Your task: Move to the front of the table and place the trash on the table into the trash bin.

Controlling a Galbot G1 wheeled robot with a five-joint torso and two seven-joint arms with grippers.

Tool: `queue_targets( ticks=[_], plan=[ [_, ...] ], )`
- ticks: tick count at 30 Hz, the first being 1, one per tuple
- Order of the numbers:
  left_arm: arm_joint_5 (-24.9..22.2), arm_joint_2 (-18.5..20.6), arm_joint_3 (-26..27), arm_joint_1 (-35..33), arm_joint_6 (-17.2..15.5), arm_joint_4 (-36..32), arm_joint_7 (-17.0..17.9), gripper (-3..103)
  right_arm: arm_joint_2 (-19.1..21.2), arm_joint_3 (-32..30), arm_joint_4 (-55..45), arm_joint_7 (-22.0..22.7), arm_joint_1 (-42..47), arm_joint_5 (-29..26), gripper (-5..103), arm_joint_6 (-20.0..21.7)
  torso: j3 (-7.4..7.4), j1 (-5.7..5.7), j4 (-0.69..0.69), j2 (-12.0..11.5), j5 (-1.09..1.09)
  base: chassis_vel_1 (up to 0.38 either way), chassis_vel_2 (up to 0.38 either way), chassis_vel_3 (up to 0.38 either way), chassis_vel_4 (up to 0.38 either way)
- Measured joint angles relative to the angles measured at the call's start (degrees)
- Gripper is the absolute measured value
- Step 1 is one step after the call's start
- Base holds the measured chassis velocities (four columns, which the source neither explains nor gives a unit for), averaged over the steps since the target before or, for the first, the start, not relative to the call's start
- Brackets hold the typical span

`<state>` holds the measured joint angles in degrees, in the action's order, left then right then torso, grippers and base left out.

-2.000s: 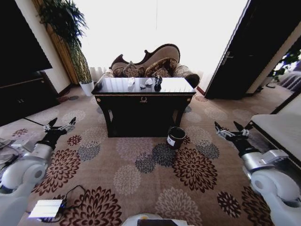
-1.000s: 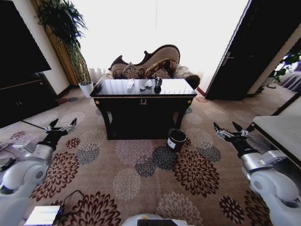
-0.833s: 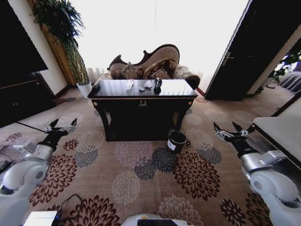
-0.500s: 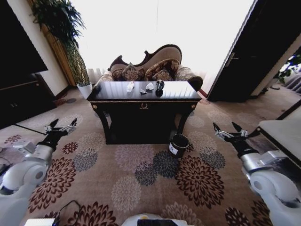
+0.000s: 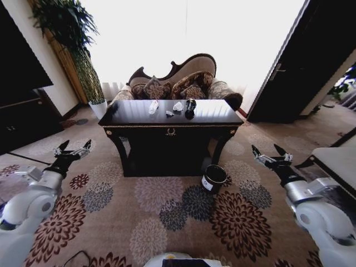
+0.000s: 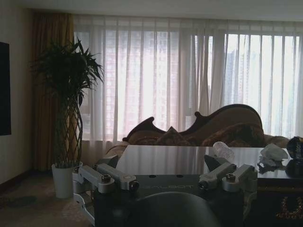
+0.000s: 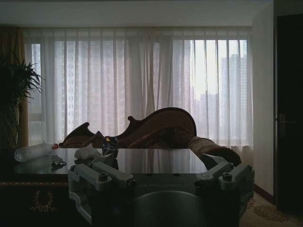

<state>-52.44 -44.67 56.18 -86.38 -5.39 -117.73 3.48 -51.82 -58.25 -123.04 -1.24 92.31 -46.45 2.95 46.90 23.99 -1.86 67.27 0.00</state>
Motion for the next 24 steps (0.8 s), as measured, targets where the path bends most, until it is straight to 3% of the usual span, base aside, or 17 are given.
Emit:
queue_targets(
  ticks=[24],
  plan=[
    [0.1,-1.1,-0.3,-0.2,0.0,0.0,-0.2,100,-0.1,0.4,-0.5,-0.2,0.5,0.0,100,0.1,-0.01,-0.01,0.00,0.0,0.00,-0.132,0.130,0.139,-0.132]
  ],
)
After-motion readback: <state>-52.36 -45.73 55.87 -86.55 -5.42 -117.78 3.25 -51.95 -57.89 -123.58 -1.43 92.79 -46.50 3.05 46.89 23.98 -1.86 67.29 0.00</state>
